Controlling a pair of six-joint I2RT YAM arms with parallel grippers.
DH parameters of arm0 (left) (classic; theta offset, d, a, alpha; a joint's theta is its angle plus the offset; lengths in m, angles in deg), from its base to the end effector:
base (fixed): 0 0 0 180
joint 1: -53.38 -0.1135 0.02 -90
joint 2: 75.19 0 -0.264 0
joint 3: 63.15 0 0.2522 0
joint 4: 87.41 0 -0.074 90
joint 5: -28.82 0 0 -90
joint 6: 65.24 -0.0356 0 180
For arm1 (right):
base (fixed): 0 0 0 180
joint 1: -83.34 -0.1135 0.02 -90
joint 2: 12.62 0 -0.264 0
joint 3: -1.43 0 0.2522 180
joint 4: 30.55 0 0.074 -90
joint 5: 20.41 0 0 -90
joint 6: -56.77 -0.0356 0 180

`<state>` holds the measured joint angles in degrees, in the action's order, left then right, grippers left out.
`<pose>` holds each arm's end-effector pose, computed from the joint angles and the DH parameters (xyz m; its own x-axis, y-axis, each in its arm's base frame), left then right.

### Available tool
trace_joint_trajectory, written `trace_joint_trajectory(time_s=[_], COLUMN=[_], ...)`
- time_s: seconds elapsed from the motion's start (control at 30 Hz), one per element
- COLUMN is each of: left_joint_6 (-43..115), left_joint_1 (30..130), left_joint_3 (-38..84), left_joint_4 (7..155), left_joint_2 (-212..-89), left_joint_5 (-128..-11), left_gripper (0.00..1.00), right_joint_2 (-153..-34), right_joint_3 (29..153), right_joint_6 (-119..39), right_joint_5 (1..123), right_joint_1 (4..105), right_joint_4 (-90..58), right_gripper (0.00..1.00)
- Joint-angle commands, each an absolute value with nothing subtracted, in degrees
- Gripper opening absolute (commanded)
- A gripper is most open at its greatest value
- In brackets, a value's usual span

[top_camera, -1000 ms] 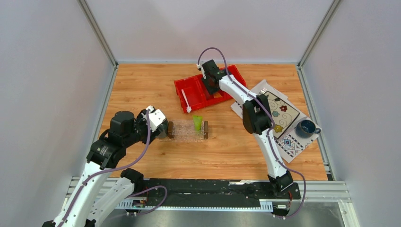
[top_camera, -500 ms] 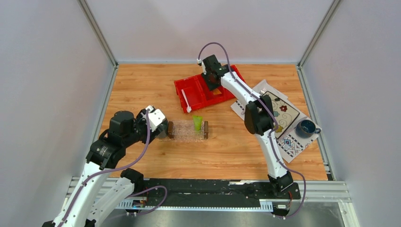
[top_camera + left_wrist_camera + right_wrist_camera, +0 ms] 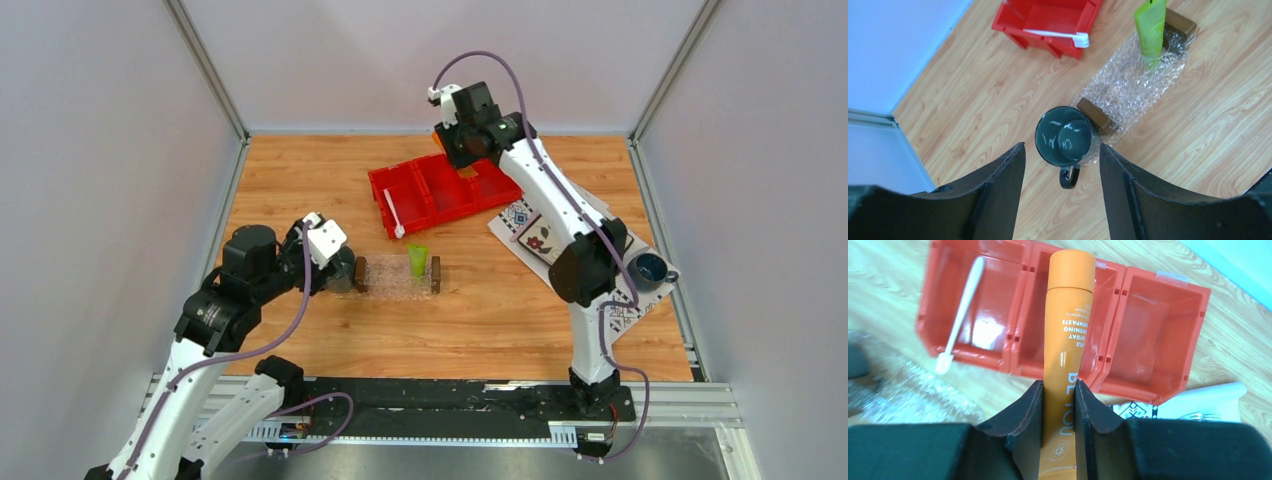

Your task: Prepare toiletry sets of a toothbrush and toothpaste on the tray

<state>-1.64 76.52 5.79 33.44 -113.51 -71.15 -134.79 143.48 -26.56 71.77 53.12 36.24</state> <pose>0.1132 -0.0551 0.3536 -0.1591 0.5442 -0.8237 0.6672 0.6742 0.3166 0.4090 0.2367 0.3427 -0.5710 -0.4669 -0.6753 -0.5505 0.8279 -0.1069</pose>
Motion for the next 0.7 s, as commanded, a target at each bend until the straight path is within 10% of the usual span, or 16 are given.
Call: trace_joint_trajectory(time_s=[0.0, 0.67], left_joint_6=[-2.67, -2.49], left_joint_1=[76.23, 76.67], left_joint_3=[10.20, 24.26], left_joint_4=[36.38, 33.39], left_joint_2=[-115.17, -120.54], left_joint_5=[-75.32, -97.82], left_gripper=[0.64, 0.80], right_joint_2=[-124.18, -105.96], right_joint_3=[142.02, 130.51], right_joint_6=[-23.49, -11.35], right_joint_5=[63.28, 36.12], right_joint_1=[52.31, 39.05], right_joint_4=[40.14, 56.24], right_gripper=[0.00, 0.01])
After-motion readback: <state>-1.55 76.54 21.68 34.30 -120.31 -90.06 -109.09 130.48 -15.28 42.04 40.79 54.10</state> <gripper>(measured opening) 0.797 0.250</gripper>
